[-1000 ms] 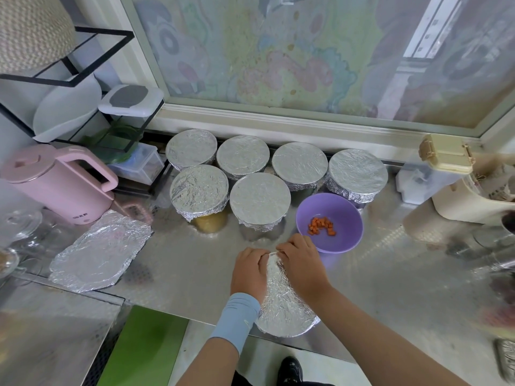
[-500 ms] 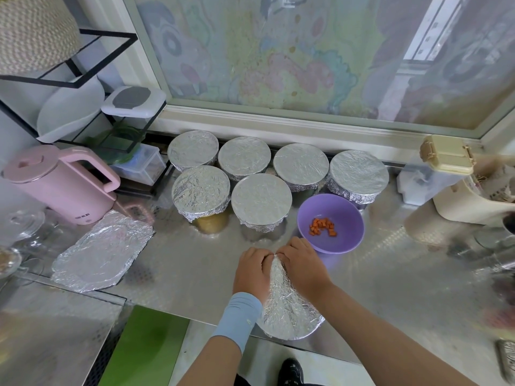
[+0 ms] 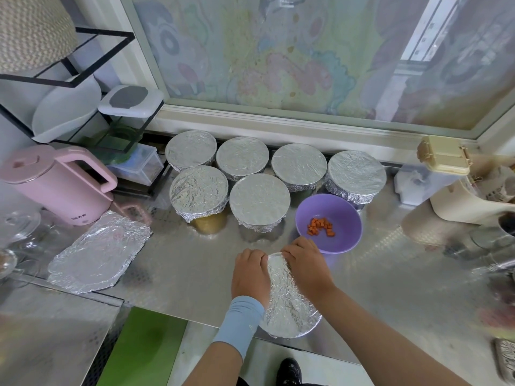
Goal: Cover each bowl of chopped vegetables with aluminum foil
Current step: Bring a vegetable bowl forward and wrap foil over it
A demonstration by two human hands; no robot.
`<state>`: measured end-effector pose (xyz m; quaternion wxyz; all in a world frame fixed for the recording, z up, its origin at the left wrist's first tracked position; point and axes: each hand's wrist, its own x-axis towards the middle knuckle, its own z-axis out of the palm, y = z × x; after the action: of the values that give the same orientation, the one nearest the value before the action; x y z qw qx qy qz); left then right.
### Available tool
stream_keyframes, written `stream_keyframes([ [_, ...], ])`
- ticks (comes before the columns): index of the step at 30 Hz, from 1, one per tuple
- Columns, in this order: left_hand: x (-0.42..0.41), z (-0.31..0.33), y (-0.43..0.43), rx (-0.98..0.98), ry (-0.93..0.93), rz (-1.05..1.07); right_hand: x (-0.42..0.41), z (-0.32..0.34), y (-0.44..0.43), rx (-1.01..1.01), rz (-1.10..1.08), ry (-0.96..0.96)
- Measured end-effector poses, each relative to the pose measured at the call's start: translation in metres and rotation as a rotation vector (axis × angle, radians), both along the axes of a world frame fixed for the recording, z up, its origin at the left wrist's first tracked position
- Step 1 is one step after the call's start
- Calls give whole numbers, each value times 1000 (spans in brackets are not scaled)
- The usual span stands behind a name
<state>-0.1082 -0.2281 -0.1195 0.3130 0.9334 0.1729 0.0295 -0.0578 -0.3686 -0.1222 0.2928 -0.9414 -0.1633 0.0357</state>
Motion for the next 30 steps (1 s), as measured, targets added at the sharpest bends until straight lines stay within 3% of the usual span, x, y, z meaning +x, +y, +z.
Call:
stream_keyframes([
  [5, 17, 5, 1, -102, -19, -174, 0, -2, 0, -9, 11, -11],
  [21, 1, -2, 17, -28, -31, 48, 8, 3, 34, -35, 96, -196],
  [30, 4, -4, 22, -399, -16, 135, 9, -3, 28, 6, 51, -11],
])
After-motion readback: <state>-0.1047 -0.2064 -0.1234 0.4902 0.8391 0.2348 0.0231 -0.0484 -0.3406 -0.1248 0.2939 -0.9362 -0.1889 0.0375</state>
